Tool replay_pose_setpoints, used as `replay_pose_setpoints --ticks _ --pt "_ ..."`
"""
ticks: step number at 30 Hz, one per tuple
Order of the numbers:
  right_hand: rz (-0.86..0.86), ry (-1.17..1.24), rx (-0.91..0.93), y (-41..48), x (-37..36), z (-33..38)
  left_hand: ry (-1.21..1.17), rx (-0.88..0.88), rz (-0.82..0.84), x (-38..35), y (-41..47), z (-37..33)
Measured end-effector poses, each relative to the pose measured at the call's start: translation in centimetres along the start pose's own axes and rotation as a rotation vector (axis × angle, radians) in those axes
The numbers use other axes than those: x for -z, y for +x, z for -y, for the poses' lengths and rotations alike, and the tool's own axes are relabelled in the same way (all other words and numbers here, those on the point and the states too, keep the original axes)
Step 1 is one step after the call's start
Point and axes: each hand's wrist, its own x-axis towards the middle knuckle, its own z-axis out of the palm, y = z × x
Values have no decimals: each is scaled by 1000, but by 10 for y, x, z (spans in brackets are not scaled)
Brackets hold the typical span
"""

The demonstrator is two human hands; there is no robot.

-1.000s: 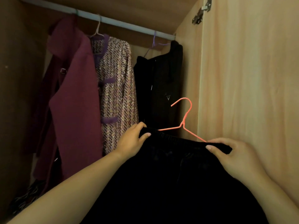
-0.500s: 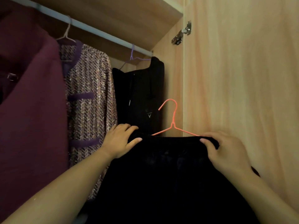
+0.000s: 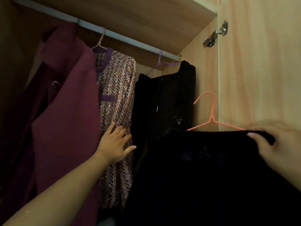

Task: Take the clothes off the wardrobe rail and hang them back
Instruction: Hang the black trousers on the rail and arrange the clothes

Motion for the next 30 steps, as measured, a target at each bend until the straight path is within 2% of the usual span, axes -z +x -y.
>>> replay_pose_setpoints --ticks 6,12,22,30 --pt "-43 -56 -3 38 5 28 18 68 -181 -4 -32 27" --pt "-37 -93 52 58 -20 76 -98 231 -405 45 6 20" --pt "-72 -33 36 130 -67 116 -104 274 -442 110 98 51" --pt "-211 -133 -30 202 -90 99 -114 262 -533 105 128 66"
